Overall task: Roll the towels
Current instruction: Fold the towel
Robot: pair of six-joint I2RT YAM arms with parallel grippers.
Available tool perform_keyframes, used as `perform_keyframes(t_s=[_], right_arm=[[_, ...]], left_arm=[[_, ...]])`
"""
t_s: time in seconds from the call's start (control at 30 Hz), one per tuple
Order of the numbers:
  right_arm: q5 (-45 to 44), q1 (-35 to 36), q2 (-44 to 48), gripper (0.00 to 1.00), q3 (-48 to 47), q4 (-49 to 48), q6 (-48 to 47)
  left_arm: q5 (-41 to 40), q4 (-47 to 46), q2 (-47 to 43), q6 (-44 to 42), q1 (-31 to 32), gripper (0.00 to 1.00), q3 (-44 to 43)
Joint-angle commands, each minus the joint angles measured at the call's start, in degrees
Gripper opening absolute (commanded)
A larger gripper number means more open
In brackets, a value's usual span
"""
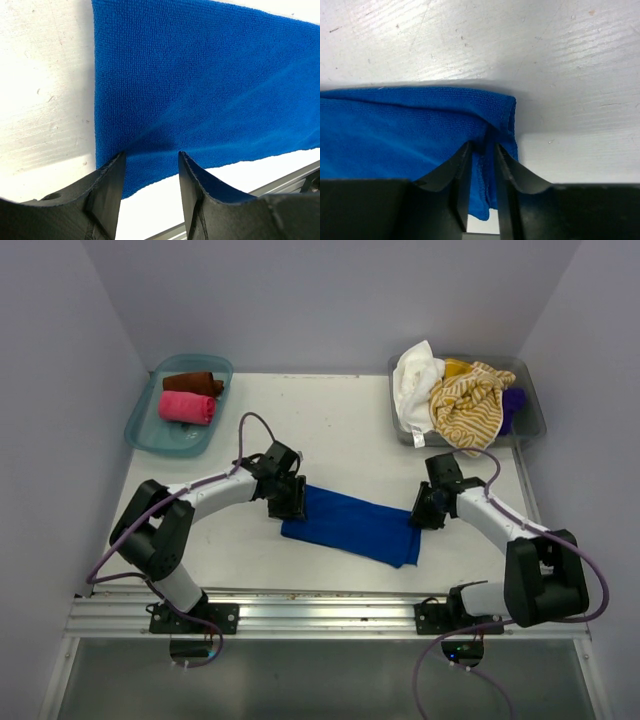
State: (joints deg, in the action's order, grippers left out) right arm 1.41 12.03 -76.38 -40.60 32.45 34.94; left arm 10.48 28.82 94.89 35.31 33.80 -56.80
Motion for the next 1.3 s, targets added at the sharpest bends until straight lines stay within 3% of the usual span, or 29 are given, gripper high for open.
perform_keyframes(t_s=[0.0,0.07,0.1,0.17,0.47,0.83,0.87,0.9,1.03,1.13,1.27], right_arm=[[-1.23,-0.17,-0.44,0.26,-1.76,-2.74,-1.19],[-2.97,-0.17,0.52,0.16,-1.85,-2.48,-0.93],[-3.43,-0.17,1.05,0.04,-1.85,-2.39,-0.84],[-4.04,-0.25,2.19,0.0,-2.38,-1.78,-0.84],[-6.07,-0.17,5.71,0.0,-4.84,0.34,-0.66],[-6.42,-0.17,0.53,0.0,-5.37,-0.19,-0.93],[-7.03,-0.17,0.36,0.04,-5.19,-0.1,-0.84],[-7.03,-0.17,0.35,0.2,-5.1,0.07,-0.84],[-7.47,-0.08,3.42,0.39,-4.67,1.12,-0.57],[-5.99,-0.17,6.14,0.33,-3.79,1.48,-0.4],[-0.02,0.09,6.77,0.18,-1.33,-0.28,-0.75]], left_arm=[[0.42,-0.25,-1.64,-1.12,-0.49,0.5,-1.39],[0.42,-0.34,-1.47,-1.12,-0.49,0.5,-1.21],[0.42,-0.43,-1.46,-1.12,-0.49,0.5,-1.13],[0.42,-0.52,-1.46,-1.12,-0.49,0.5,-0.86],[-0.28,1.33,-3.04,-1.73,-0.67,0.5,-2.79],[0.59,2.56,-3.49,-2.53,-0.75,0.5,-4.82],[1.03,2.47,-3.49,-2.53,-0.75,0.5,-4.56],[1.29,2.21,-3.22,-2.53,-0.75,0.5,-4.55],[2.26,1.86,-3.05,-2.7,-0.75,0.5,-4.73],[3.4,1.33,-2.08,-3.05,-0.67,0.5,-5.69],[7.17,-0.51,0.29,-3.32,-0.67,0.5,-5.87]])
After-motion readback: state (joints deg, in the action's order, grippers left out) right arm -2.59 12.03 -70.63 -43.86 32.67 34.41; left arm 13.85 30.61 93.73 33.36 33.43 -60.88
